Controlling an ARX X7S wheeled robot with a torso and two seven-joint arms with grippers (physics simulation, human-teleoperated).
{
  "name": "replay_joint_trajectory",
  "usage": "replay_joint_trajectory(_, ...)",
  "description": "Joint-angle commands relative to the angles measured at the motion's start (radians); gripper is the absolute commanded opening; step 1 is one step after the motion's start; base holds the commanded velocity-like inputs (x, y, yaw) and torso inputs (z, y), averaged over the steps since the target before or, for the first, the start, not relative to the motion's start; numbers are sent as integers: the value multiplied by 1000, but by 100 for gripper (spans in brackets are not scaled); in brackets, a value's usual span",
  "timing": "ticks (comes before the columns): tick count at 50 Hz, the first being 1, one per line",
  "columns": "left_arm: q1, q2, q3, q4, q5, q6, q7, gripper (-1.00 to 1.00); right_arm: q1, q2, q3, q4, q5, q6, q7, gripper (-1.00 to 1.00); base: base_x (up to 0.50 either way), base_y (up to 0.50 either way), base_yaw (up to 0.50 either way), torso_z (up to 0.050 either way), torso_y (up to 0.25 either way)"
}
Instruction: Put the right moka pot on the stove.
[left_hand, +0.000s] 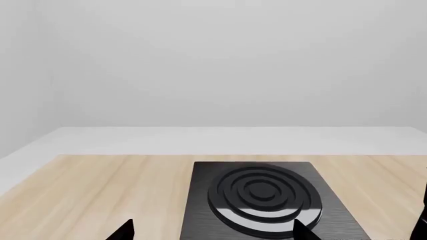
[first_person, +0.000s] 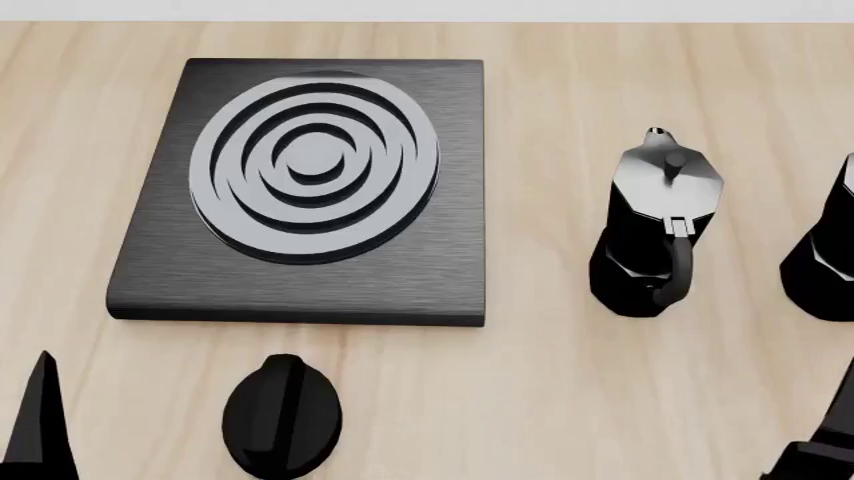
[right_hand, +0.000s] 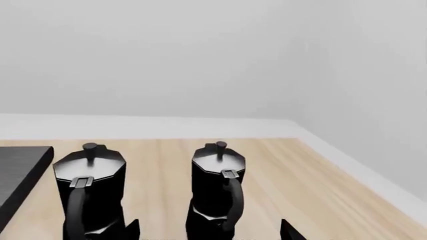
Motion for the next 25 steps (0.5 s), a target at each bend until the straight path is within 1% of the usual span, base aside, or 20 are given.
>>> replay_joint_trajectory(1,-5,-3,6,-2,-1,2,-2,100,48,8,-4,58,19,14,-11,100,0,0,0,0,0)
replay_joint_trajectory(25,-15,-8,17,-3,-8,1,-8,100,161,50,-12,152,38,66,-18,100,0,0,0,0,0)
